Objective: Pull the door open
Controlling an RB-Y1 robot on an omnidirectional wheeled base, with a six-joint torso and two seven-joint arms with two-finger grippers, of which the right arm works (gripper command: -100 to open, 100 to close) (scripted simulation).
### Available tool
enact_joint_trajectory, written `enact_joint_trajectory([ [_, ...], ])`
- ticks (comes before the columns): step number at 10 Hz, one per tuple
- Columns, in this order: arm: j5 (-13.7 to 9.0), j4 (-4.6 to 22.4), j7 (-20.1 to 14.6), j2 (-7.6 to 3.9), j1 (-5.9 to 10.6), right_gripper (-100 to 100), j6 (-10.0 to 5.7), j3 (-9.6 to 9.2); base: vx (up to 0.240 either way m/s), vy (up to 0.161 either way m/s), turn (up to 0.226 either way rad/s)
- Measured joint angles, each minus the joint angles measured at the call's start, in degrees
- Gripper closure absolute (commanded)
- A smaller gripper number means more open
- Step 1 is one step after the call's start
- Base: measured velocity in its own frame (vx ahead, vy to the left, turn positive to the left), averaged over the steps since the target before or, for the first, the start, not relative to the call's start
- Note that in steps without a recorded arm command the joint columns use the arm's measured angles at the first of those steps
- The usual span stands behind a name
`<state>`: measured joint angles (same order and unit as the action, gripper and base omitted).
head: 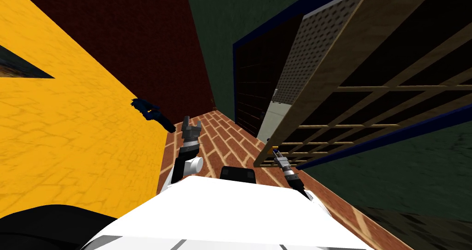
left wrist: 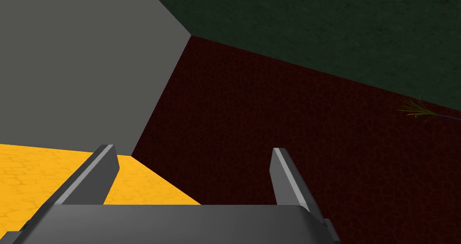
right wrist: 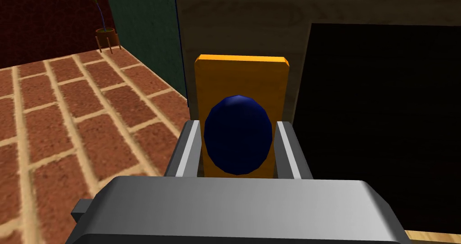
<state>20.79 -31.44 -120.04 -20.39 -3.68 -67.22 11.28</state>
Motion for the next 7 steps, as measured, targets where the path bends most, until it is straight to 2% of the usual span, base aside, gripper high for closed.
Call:
enact_joint_trajectory([
  [1,0.16,1.94,0.07,-0.15,0.76,100,-1.04,-0.04,-0.162,-0.083,0.171],
  [4,1.02,2.39,-0.51,-0.78,-0.62,100,-3.65,0.07,-0.200,-0.096,0.141],
  [5,1.30,2.29,-0.81,-1.00,-0.95,100,-4.11,0.04,-0.094,-0.033,0.023],
  [7,1.40,2.66,-0.90,-1.18,-1.12,100,-4.37,0.11,-0.186,-0.061,0.169],
])
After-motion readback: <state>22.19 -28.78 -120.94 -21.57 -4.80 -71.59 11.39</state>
